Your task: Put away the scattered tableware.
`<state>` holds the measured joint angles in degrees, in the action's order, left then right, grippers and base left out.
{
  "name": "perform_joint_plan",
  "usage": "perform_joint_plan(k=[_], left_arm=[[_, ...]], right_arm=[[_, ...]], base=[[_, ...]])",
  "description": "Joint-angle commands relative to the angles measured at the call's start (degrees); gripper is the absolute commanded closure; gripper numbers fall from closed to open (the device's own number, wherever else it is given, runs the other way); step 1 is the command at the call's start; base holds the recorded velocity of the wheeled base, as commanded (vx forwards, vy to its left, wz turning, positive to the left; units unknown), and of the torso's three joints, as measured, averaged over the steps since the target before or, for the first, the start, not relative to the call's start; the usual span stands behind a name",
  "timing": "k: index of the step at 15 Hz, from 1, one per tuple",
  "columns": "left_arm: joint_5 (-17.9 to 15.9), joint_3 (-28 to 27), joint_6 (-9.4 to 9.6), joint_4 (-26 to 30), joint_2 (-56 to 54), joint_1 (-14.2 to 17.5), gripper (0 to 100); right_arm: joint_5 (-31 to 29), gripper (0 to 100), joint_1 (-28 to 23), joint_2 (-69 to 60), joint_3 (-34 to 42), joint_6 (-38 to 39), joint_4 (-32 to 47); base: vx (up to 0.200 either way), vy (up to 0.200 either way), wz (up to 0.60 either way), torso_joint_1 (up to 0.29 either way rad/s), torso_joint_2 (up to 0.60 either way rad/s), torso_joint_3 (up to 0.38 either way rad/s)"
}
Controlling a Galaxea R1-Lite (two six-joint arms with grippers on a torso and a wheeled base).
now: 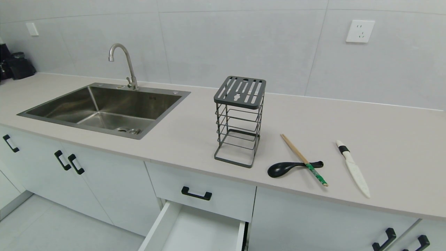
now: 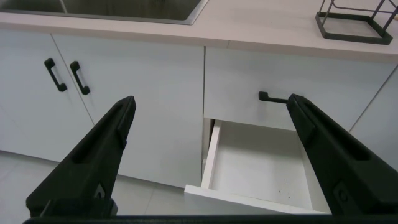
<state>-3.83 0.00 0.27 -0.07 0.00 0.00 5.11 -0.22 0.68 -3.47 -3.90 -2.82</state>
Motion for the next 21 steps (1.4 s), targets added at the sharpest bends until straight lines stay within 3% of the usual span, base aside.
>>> perform_joint_plan(k=[1,10,18,21], left_arm=[[-0.04,0.0,0.0,-0.01,0.0,0.0,0],[-0.04,0.0,0.0,-0.01,0.0,0.0,0],[-0.04,0.0,0.0,-0.01,0.0,0.0,0],[-0.04,0.0,0.0,-0.01,0.0,0.0,0]], right_arm=[[0.69,0,0.66,11.18,-15.51,0.39,-1.75],[9.39,0,4.35,35.44,-21.49,-0.05,-0.79],[9.13,0,9.27,48.18,-23.51,-0.93,-1.14],[5.26,0,14.19,55.74,-24.04,-3.13,-1.05]], base=[[0.0,0.0,0.0,0.0,0.0,0.0],[0.0,0.0,0.0,0.0,0.0,0.0],[0.0,0.0,0.0,0.0,0.0,0.0],[0.0,0.0,0.0,0.0,0.0,0.0]])
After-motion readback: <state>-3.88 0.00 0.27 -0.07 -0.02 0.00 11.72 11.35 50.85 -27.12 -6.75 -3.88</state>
